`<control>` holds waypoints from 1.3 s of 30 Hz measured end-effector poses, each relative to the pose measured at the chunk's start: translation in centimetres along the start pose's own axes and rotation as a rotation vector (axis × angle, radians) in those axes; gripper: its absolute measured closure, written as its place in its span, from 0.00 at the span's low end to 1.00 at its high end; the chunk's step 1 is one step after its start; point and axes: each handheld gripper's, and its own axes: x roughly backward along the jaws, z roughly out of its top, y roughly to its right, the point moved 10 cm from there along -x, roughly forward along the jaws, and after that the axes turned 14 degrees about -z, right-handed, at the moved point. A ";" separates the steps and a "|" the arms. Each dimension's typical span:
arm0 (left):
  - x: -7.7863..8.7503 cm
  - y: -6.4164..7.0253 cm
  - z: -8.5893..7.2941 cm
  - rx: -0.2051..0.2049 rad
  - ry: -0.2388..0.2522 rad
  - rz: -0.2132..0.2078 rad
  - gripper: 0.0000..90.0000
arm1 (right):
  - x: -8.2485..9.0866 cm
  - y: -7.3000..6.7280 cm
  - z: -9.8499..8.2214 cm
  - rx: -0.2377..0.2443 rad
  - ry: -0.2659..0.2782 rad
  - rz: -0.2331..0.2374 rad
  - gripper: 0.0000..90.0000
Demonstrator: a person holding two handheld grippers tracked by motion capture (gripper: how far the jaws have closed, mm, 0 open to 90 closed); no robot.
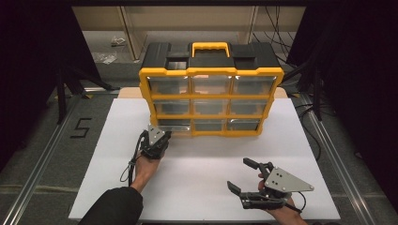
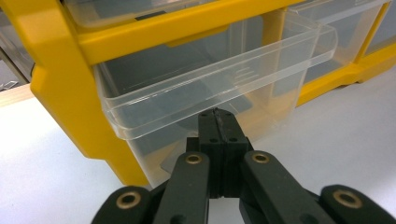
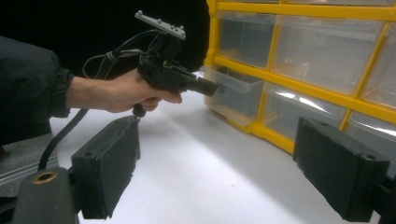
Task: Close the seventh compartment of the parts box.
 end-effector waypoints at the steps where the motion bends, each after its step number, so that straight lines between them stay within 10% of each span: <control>1: -0.1 -0.1 0.0 -0.002 0.001 -0.001 1.00 | 0.0 0.0 0.0 0.001 0.000 0.000 0.18; 39: -1.4 -1.8 0.2 0.057 0.041 0.028 1.00 | -0.1 0.1 -0.1 -0.005 -0.002 0.000 0.18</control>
